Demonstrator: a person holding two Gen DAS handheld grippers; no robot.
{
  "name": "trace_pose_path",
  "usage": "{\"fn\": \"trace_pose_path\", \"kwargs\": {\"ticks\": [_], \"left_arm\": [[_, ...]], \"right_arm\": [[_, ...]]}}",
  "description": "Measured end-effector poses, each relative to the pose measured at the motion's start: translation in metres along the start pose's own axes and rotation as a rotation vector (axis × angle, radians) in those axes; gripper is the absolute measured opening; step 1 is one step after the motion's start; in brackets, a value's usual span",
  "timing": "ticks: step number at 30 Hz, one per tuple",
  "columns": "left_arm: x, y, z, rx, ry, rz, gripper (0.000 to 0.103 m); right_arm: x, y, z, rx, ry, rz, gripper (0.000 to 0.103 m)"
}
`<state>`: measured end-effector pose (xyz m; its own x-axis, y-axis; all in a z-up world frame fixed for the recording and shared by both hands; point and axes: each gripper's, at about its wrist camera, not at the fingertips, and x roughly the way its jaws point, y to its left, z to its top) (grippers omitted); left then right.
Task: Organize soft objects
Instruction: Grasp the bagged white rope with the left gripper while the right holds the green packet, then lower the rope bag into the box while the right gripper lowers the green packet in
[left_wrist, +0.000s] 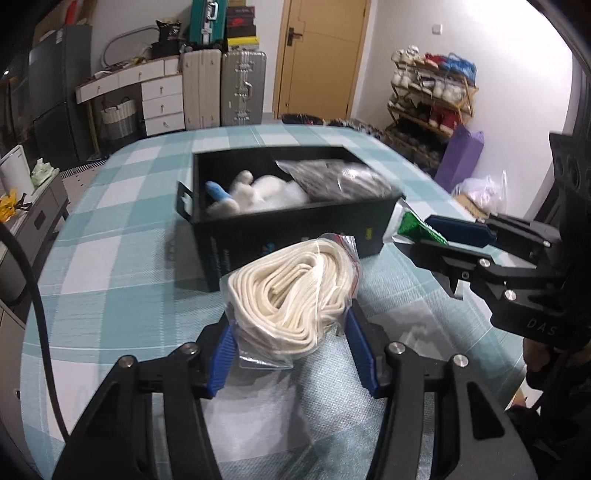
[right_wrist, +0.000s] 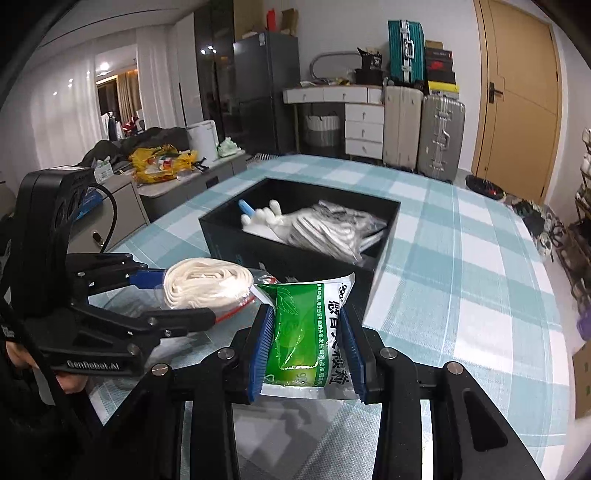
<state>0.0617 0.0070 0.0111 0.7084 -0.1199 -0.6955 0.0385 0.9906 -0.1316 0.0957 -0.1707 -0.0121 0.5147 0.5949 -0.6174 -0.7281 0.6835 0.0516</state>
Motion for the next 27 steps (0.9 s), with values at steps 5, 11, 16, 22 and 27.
{"fn": "trace_pose_path", "kwargs": {"ticks": [5, 11, 16, 22, 27], "left_arm": [[-0.014, 0.011, 0.004, -0.023, -0.05, -0.006, 0.054], [-0.028, 0.019, 0.016, -0.034, -0.089, 0.013, 0.054], [-0.04, 0.03, 0.031, -0.054, -0.135, 0.015, 0.054], [-0.044, 0.034, 0.052, -0.046, -0.165, 0.012, 0.054], [-0.044, 0.037, 0.068, -0.039, -0.181, 0.012, 0.054]], "right_arm": [[-0.01, 0.01, 0.006, -0.021, -0.048, -0.002, 0.037], [-0.024, 0.019, 0.018, -0.018, -0.11, -0.011, 0.037], [-0.04, 0.017, 0.042, 0.008, -0.168, -0.019, 0.037], [-0.049, 0.016, 0.068, -0.004, -0.179, -0.044, 0.037], [-0.05, 0.007, 0.084, 0.025, -0.194, -0.07, 0.037]]}}
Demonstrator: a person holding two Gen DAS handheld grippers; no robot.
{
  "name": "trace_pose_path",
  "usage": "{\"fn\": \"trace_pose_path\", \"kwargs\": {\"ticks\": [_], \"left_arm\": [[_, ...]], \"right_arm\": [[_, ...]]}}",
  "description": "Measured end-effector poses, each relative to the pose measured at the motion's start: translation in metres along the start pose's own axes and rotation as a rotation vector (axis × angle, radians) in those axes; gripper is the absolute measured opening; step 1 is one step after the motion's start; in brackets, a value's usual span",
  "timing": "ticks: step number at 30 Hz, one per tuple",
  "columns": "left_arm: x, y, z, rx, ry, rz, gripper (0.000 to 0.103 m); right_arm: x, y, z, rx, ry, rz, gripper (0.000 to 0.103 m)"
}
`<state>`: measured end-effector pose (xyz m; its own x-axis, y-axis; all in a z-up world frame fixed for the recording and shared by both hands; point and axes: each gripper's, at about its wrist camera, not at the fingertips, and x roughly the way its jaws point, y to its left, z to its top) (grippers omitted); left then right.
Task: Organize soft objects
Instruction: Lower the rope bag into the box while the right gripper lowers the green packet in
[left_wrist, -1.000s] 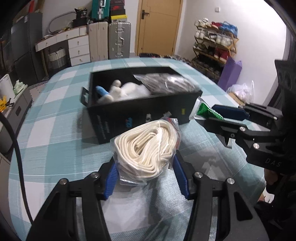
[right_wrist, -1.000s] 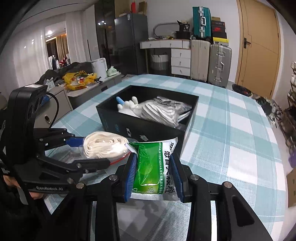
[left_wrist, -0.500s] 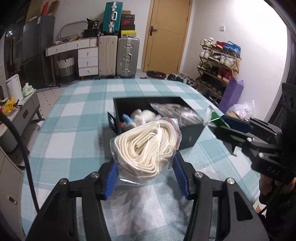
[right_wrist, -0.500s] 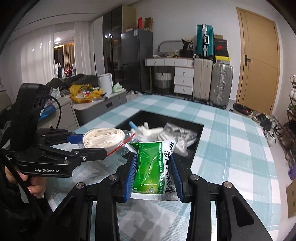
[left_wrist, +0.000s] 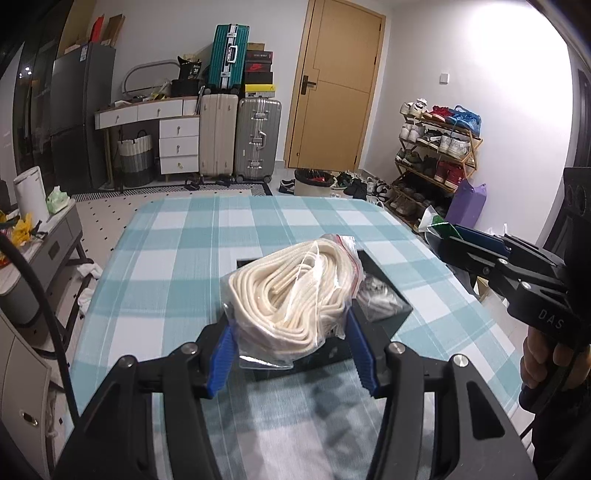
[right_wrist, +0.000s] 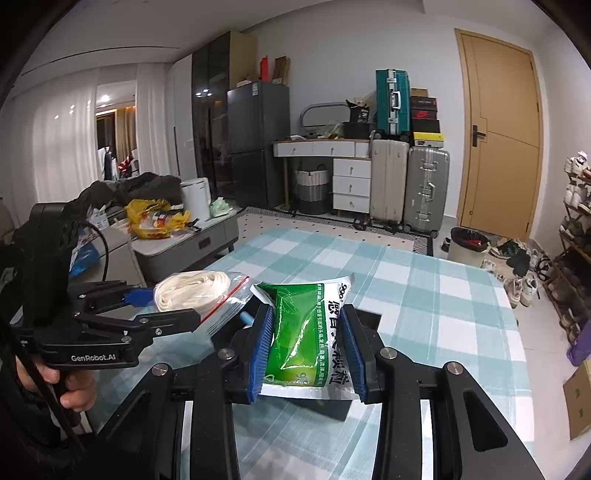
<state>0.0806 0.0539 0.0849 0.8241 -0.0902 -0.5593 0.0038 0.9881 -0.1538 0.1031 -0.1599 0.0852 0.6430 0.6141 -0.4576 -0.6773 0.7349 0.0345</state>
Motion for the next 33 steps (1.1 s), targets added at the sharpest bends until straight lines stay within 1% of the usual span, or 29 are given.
{"fn": "trace_pose_path", "kwargs": {"ticks": [4, 9, 14, 17, 22, 28, 33], "left_arm": [[0.008, 0.0, 0.01, 0.006, -0.006, 0.002, 0.054], [0.03, -0.002, 0.015, 0.01, 0.017, 0.005, 0.054], [0.058, -0.001, 0.015, 0.006, 0.063, 0.02, 0.054], [0.074, 0.001, 0.012, 0.002, 0.096, 0.033, 0.054], [0.094, 0.001, 0.009, 0.005, 0.136, 0.031, 0.054], [0.111, -0.004, 0.006, 0.024, 0.167, 0.022, 0.054], [0.115, -0.009, 0.005, 0.055, 0.158, 0.051, 0.054]], "right_arm": [[0.008, -0.01, 0.009, 0.037, -0.007, -0.013, 0.037], [0.031, -0.019, 0.008, 0.053, 0.034, -0.005, 0.037], [0.055, -0.026, 0.005, 0.061, 0.077, 0.004, 0.037], [0.073, -0.027, 0.002, 0.054, 0.118, 0.015, 0.037], [0.103, -0.029, -0.008, 0.043, 0.183, 0.018, 0.037], [0.125, -0.032, -0.014, 0.031, 0.224, -0.001, 0.037], [0.136, -0.035, -0.017, 0.022, 0.239, -0.01, 0.037]]}}
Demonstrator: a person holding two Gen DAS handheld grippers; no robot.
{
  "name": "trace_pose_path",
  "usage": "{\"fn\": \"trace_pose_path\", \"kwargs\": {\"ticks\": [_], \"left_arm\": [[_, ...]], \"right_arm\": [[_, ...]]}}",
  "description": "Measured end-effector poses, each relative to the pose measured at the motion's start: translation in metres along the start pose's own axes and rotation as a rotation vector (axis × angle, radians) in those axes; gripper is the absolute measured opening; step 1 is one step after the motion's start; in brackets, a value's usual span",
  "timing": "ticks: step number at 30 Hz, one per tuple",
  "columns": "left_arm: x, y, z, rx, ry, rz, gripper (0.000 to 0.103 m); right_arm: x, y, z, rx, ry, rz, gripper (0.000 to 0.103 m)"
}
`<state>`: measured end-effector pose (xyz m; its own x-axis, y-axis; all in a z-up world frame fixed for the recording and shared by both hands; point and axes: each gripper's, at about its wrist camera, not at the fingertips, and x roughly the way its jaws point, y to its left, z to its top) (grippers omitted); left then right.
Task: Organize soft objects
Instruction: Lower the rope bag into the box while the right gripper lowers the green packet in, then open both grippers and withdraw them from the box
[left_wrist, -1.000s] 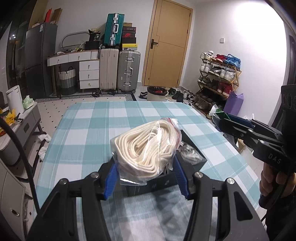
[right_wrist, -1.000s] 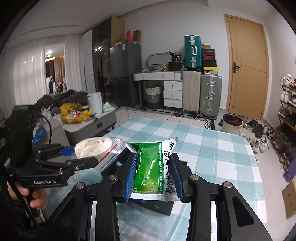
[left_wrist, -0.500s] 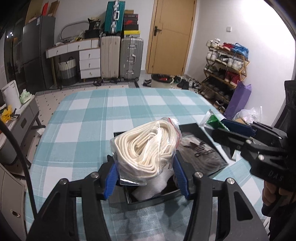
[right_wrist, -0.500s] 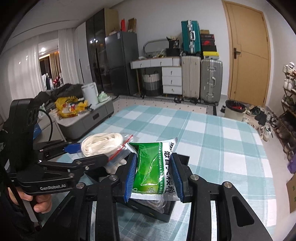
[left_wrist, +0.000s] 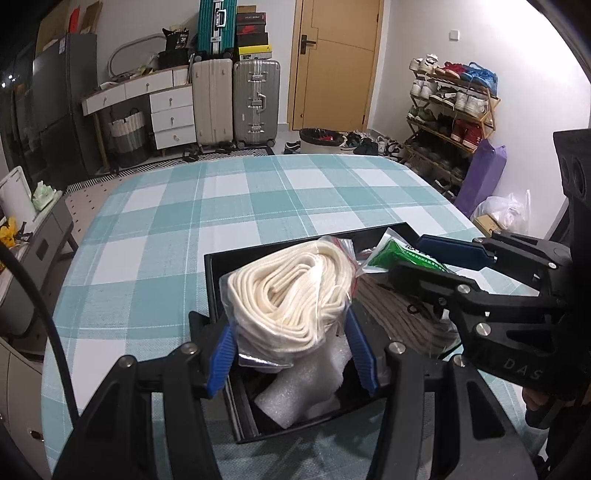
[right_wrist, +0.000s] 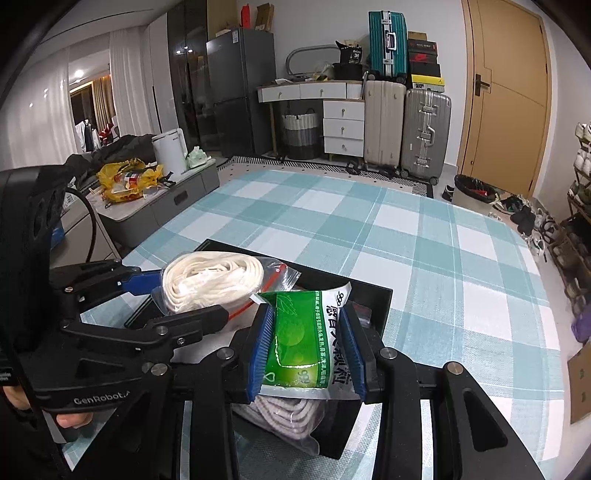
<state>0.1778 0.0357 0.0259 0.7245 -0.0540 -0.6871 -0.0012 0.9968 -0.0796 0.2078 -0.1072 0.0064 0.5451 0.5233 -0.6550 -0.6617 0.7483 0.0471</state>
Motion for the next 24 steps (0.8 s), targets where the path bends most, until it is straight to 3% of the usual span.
{"fn": "trace_pose_path", "kwargs": {"ticks": [12, 15, 17, 19, 20, 24], "left_arm": [[0.004, 0.0, 0.002, 0.031, -0.012, 0.012, 0.059], [-0.005, 0.004, 0.001, 0.018, -0.03, -0.027, 0.068], [-0.014, 0.004, -0.002, 0.019, -0.048, -0.048, 0.076], [-0.024, 0.003, -0.006, 0.027, -0.077, -0.02, 0.095], [-0.03, 0.003, -0.008, 0.035, -0.101, 0.002, 0.098], [-0.044, 0.006, -0.016, 0.03, -0.13, 0.029, 0.1]], "right_arm": [[0.002, -0.003, 0.0, -0.009, -0.018, -0.009, 0.039], [-0.008, -0.007, -0.001, 0.006, -0.05, -0.031, 0.056], [-0.018, -0.012, -0.003, 0.027, -0.073, -0.043, 0.077], [-0.031, -0.017, -0.008, 0.054, -0.11, -0.068, 0.092], [-0.038, -0.019, -0.01, 0.07, -0.122, -0.062, 0.097], [-0.054, -0.02, -0.02, 0.099, -0.139, -0.03, 0.102]]}}
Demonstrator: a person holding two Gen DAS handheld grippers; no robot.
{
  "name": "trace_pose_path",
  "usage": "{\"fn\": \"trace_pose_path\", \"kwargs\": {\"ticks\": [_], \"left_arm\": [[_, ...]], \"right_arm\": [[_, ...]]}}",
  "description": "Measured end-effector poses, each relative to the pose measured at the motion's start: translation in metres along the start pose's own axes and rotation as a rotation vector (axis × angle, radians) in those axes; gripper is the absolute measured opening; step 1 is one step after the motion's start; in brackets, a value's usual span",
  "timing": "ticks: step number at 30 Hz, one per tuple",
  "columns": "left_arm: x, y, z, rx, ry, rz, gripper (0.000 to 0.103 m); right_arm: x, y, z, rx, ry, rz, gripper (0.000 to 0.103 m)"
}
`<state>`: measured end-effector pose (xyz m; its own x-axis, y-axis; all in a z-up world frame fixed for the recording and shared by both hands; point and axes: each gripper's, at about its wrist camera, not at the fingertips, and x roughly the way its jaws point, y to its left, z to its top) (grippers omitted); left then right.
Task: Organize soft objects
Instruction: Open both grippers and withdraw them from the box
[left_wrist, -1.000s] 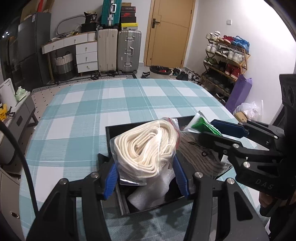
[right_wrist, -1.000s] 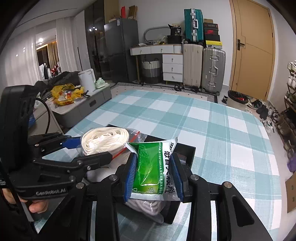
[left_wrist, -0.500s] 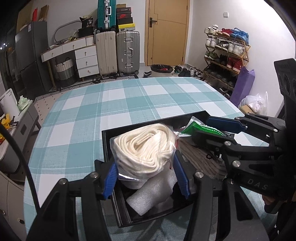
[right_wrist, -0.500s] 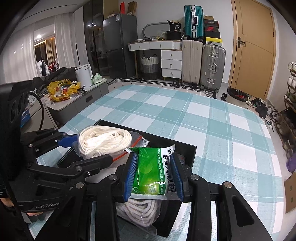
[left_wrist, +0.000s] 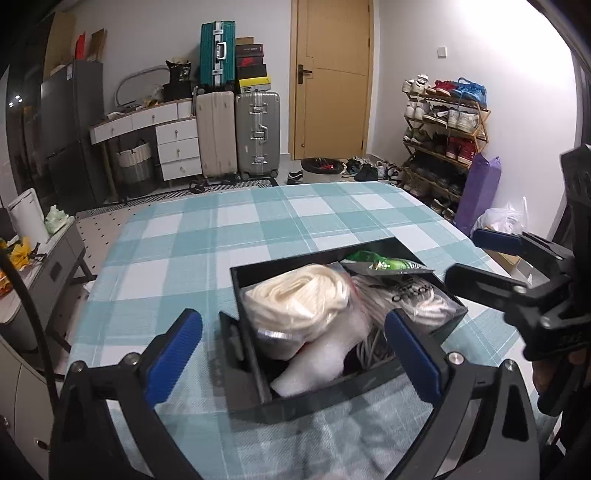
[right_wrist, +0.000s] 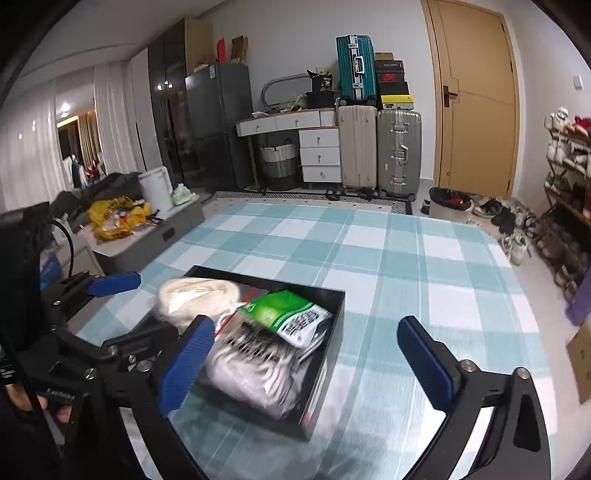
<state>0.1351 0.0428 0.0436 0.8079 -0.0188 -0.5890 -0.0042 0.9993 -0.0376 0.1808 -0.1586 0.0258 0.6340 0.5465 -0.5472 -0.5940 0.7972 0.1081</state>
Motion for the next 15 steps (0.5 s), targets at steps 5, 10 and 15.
{"fn": "trace_pose_path", "kwargs": {"ticks": [5, 10, 15], "left_arm": [[-0.016, 0.007, -0.013, -0.041, -0.048, 0.029, 0.103], [-0.03, 0.011, -0.023, -0.068, -0.101, 0.057, 0.103], [-0.036, 0.012, -0.03, -0.082, -0.119, 0.062, 0.103]], "right_arm": [[-0.018, 0.016, -0.013, -0.027, -0.036, 0.01, 0.103], [-0.035, 0.033, -0.024, -0.05, -0.094, 0.032, 0.103], [-0.042, 0.04, -0.032, -0.063, -0.124, 0.04, 0.103]]}}
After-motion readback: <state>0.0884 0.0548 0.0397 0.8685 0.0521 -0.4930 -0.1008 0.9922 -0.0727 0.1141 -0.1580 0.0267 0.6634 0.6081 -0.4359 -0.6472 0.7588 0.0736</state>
